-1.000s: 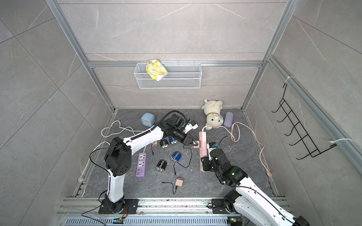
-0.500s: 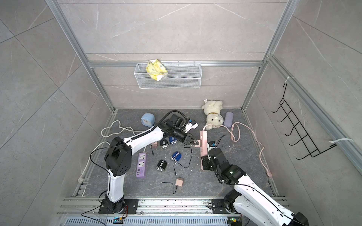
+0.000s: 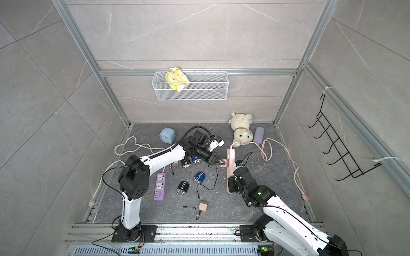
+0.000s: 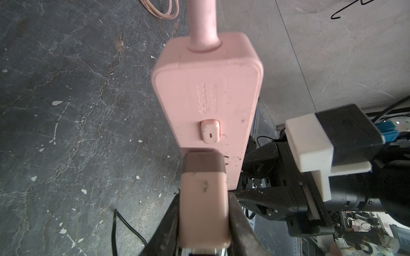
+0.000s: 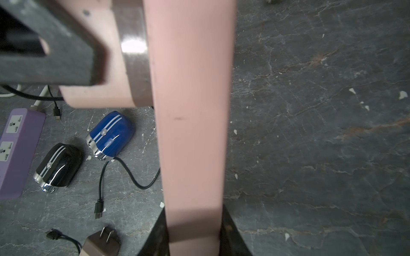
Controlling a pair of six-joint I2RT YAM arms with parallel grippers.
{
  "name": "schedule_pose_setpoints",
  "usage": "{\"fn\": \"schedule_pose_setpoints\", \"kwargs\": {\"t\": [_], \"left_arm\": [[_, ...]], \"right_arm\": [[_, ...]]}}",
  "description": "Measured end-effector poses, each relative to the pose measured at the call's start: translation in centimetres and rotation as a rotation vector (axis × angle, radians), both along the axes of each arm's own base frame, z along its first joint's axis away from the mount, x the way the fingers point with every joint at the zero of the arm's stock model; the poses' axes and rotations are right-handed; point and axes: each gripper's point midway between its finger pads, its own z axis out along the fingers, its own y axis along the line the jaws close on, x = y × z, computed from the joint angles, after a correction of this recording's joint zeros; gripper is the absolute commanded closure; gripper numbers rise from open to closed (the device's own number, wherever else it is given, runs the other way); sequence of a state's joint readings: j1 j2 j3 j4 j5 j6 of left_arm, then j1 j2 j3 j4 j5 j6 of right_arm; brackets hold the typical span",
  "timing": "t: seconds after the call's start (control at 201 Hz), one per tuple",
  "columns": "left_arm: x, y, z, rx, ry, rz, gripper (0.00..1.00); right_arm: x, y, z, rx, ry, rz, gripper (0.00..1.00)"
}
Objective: Unplug the electric shaver
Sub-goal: Remove the plug from the socket.
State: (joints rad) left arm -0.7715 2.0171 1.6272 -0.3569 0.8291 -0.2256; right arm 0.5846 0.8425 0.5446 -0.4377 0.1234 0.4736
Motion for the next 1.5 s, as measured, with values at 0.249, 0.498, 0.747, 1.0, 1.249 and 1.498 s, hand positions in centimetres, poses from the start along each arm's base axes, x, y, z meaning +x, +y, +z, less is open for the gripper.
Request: {"fn": "schedule_pose_setpoints", "kwargs": {"t": [0.249,0.498,0.747,1.0,1.249,1.498], "left_arm": [[-0.3,0.4,0.3,0.0,-0.038,-0.003,1.0],[-0.2,1.1,0.8,-0.007,-0.073,-0.007,1.0],[-0.3,1.3,1.2,-0.026,-0.07,-0.023,1.0],[-0.5,1.6,1.1,-0.024,-0.065,-0.03,1.0],[-4.4,4.2,3.2,-0.039,0.058,-0.122,1.0],[-5.0,4.5,4.4,-0.055,0.06,-0.134,1.0]], "right_arm": [[0.0,0.0,-0.1,0.035,0.03,0.025,1.0],[0.0,0.2,0.1,0.059,0.037,0.063,1.0],[0.1,-0.1,0.3,0.089,0.041,0.079,1.0],[0.1,-0.2,-0.1,0.124,0.079,0.083,1.0],[0.4,-9.1,-3.1,-0.094,0.179,-0.356,1.0],[0.4,-8.5,-2.8,-0.055,0.198,-0.356,1.0]]}}
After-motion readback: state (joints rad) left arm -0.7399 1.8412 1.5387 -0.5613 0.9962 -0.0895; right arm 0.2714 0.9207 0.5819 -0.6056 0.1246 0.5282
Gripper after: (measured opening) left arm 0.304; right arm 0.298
